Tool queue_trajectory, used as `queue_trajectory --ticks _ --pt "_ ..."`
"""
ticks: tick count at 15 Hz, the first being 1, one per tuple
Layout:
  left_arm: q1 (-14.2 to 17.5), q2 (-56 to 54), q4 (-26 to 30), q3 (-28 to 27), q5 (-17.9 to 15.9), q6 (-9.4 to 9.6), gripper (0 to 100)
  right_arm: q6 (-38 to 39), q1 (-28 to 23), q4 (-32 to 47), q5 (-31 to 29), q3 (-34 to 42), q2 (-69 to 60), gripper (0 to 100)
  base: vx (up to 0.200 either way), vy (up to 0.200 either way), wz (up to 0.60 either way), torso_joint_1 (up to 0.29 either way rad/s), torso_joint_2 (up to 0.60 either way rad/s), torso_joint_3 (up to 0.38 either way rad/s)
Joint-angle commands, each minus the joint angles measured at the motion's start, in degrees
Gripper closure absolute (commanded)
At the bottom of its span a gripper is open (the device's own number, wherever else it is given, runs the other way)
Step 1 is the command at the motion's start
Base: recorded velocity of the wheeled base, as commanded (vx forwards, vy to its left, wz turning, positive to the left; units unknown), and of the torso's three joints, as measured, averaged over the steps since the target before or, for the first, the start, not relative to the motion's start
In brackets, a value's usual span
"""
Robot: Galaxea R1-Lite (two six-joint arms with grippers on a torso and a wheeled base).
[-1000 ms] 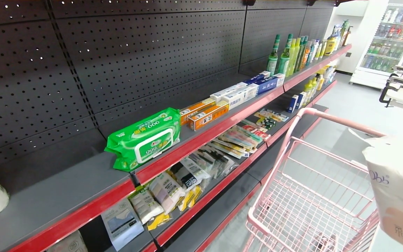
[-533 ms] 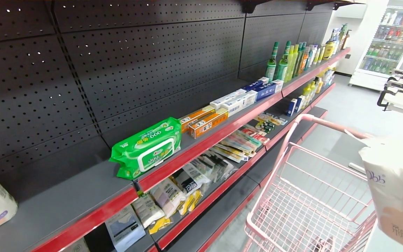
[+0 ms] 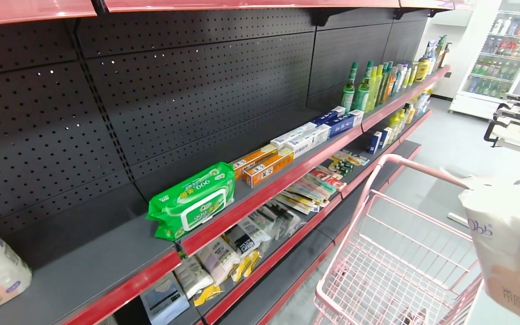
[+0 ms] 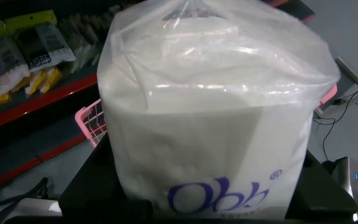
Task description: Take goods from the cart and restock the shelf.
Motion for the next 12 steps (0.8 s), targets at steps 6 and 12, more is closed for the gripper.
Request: queue_trajectory --ticks 6,12 --pt "0.0 0.0 0.0 0.0 -0.1 0.00 0 -0.3 0.2 -0.1 -0.1 0.4 1.1 100 0.000 0.000 0.00 0.049 -0.11 -0.055" --pt "0.0 0.0 0.1 0.0 -0.1 0.00 0 -1.1 0.0 -0.1 -0.1 0.7 1.4 100 0.000 0.000 0.50 0.004 0.00 0.001"
